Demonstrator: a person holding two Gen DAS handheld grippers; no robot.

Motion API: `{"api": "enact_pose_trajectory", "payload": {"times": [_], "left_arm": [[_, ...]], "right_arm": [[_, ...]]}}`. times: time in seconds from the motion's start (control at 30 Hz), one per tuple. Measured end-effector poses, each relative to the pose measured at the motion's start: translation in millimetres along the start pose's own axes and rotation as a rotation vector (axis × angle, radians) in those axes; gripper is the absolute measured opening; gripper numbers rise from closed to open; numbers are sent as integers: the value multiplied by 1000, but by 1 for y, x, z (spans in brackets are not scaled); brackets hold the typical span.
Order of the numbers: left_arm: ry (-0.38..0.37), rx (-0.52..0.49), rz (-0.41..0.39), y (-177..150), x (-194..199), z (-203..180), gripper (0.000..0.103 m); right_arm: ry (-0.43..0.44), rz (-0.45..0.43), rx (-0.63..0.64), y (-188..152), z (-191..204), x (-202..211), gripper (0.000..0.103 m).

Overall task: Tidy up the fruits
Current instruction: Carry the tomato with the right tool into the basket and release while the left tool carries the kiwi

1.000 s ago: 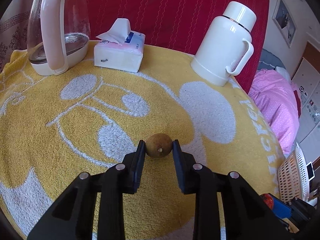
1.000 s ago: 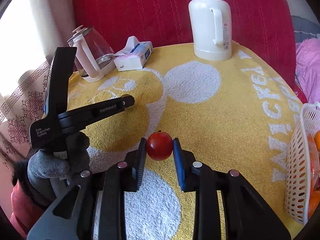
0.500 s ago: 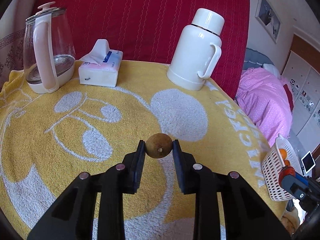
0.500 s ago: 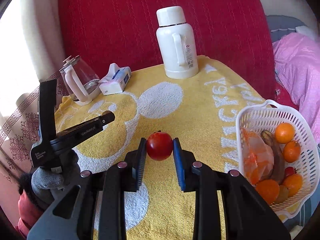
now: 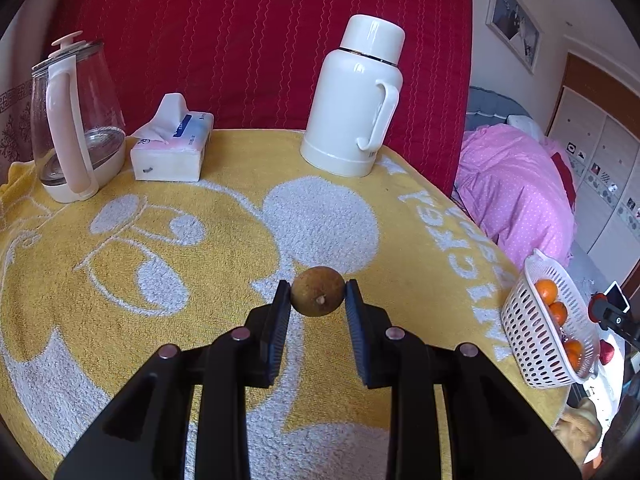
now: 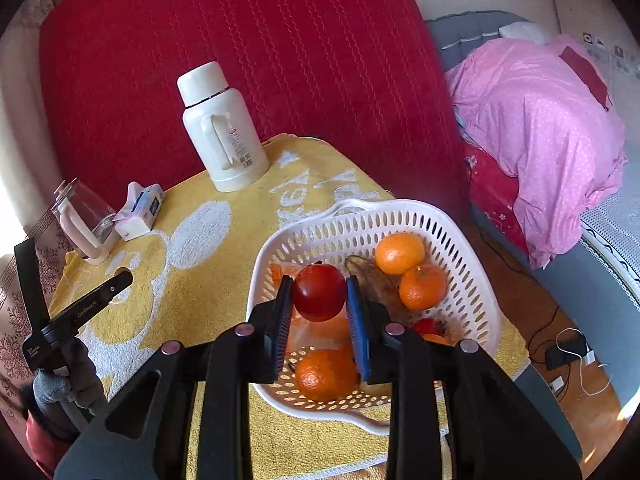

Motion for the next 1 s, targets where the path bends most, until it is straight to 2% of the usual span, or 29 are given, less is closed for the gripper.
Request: {"api": "enact_pose_trajectory", "payload": {"times": [0.13, 0.3, 0.4, 0.73, 1.0], "left_arm": [[-3, -9, 1, -1, 0, -4, 28], [-5, -14, 1, -2, 1, -6, 28], [-6, -13, 0, -2, 1, -6, 28], [-12, -27, -13, -1, 4, -12, 28], [-25, -71, -4, -6, 4, -34, 28]], "right_arm": [[-11, 30, -61, 0, -23, -6, 27], [-10, 59, -74, -3, -29, -10, 29], [-3, 64, -83, -5, -27, -9, 42], [-22, 39, -111, -8, -37, -2, 42], [-71, -13, -72, -15, -47, 14, 42]]}}
Point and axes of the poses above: each gripper's, at about its wrist camera, not at the fingertips, and x roughly against the way its jaws point, z to its left, y to its top, the point moved 3 cm from there along -x, roughly the way its jaws point, and after that the axes turned 12 degrees about -y, right-handed, at the moved point
